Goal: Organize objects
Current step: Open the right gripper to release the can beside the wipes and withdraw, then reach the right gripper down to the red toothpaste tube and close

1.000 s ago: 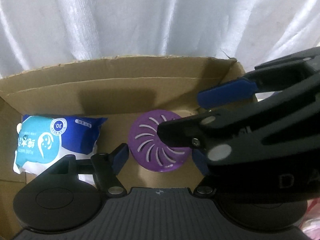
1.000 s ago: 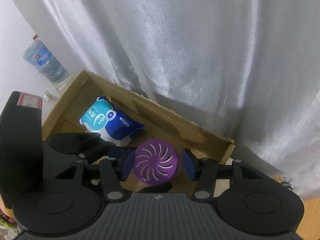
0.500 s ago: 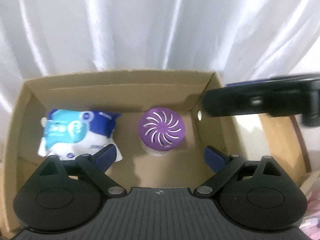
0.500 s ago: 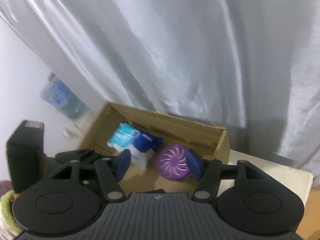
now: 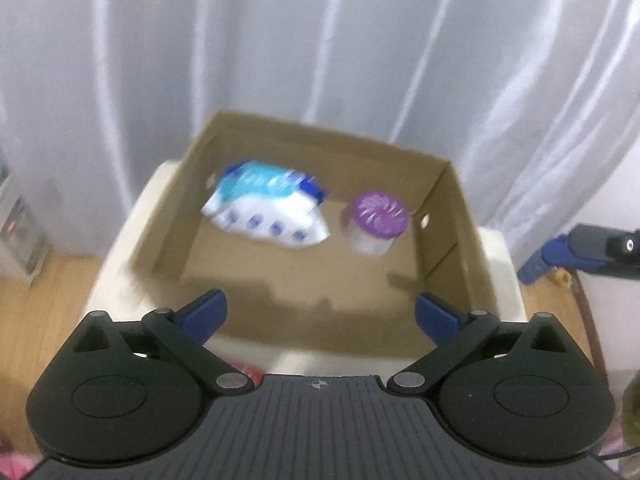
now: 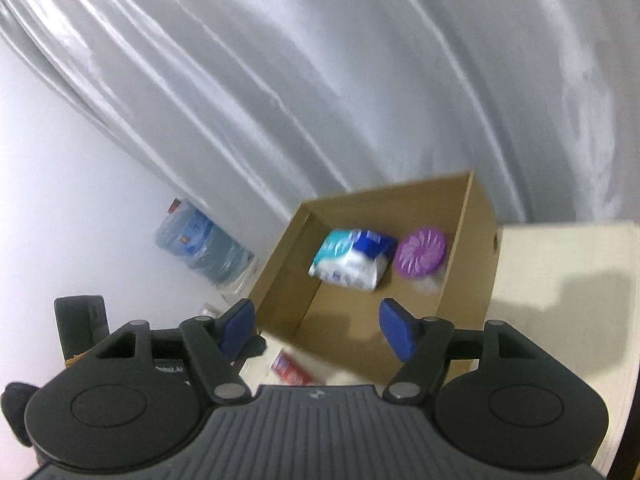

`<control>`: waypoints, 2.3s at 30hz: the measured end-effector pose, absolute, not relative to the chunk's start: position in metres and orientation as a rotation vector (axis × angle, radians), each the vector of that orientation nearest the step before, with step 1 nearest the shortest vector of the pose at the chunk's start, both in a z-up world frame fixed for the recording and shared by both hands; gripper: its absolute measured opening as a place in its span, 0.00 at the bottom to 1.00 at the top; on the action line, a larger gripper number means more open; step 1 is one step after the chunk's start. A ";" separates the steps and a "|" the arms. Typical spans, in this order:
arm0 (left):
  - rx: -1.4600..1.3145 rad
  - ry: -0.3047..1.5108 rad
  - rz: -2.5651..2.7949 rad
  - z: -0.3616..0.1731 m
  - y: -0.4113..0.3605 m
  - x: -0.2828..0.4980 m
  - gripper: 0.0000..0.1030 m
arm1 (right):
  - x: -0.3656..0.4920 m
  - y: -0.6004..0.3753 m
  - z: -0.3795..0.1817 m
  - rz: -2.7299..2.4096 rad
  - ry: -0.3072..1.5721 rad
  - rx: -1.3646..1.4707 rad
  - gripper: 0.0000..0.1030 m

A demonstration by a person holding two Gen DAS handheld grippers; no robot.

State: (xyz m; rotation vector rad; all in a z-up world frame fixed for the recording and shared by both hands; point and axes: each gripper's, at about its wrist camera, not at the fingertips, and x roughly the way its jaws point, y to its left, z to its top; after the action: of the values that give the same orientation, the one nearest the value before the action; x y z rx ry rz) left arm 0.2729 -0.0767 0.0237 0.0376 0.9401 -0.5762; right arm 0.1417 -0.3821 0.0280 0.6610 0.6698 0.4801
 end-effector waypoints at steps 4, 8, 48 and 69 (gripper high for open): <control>0.000 0.939 -0.493 0.010 -0.052 0.249 0.98 | 0.136 -0.358 0.017 0.504 0.735 0.632 0.70; -0.028 0.946 -0.426 -0.011 -0.036 0.232 0.97 | 0.135 -0.329 0.016 0.538 0.768 0.580 0.70; -0.063 0.990 -0.479 -0.086 -0.007 0.245 0.60 | 0.226 -0.148 -0.080 0.590 1.113 0.291 0.56; -0.098 1.070 -0.504 -0.084 0.035 0.200 0.53 | 0.193 -0.126 -0.080 0.681 1.181 0.328 0.46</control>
State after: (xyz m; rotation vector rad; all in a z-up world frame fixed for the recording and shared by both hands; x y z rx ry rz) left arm 0.2005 0.0348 -0.0844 -0.0977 1.0696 -0.5041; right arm 0.1926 -0.1265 -0.0802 0.3282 1.1808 0.6807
